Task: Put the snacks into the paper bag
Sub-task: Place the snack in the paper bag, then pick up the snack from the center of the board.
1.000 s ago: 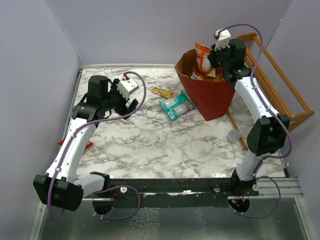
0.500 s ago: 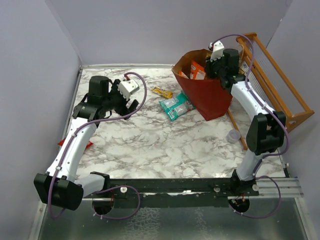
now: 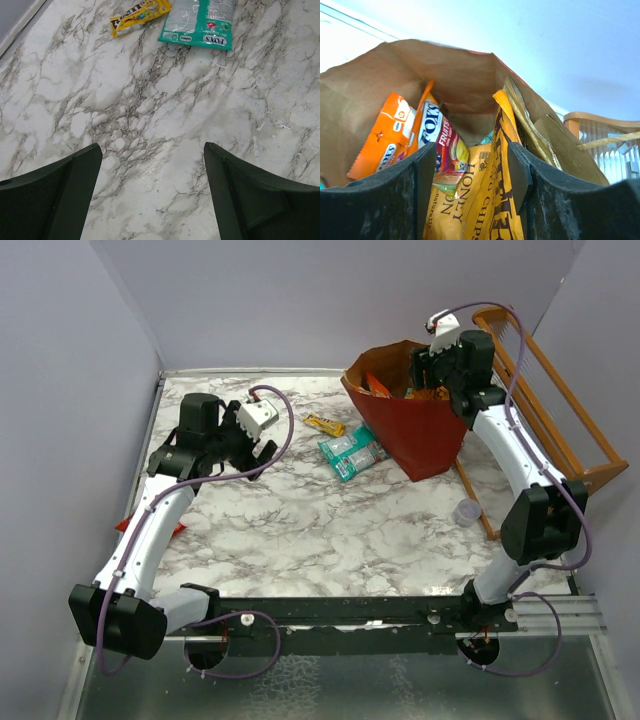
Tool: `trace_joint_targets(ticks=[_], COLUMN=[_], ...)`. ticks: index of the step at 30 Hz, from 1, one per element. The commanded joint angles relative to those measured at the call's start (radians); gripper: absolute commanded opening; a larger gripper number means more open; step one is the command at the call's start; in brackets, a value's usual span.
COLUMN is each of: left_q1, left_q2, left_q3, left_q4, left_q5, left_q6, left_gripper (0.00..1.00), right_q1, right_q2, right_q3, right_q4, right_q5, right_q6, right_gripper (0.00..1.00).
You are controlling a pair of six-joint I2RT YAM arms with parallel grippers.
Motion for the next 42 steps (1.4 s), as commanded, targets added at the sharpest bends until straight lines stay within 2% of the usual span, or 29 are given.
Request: trace_joint_targets(ticks=[1,12,19,24,33,38,42], left_q1=[0.007,0.03,0.149,0.302,0.492,0.594,0.664], left_q2=[0.011,0.078,0.082,0.044,-0.121,-0.211,-0.215], left_q3=[-0.005,-0.035,-0.094,-0.164,-0.396,-0.469,-0.499], left_q4=[0.017,-0.009,-0.052,-0.115,-0.16,-0.16,-0.177], left_q5=[-0.055,-0.204,-0.256,-0.287,-0.511,-0.541,-0.533], left_q6=[-0.028,-0.113,-0.091,0.005,0.25,0.354,0.427], left_gripper=[0.86,0.86,0.86,0.84,0.82,0.81,0.78], right_q1=[-0.004,-0.004,-0.004,-0.004,-0.004,-0.004,-0.004], right_q2=[-0.082,-0.229,-0.322,-0.378,-0.428,-0.445,-0.446], right_q3=[0.041,0.049,0.003,-0.056,-0.15,-0.185,-0.182], right_q4=[-0.062,-0.29,-0.389,-0.399,-0.369,-0.355,-0.356], right_q5=[-0.095,-0.268,-0.349,-0.365,-0.388,-0.375,-0.377], right_q6=[-0.037,-0.099,-0.121,-0.131,-0.116,-0.12,-0.119], right_gripper=[0.6,0.62,0.62,0.63,0.63,0.64,0.64])
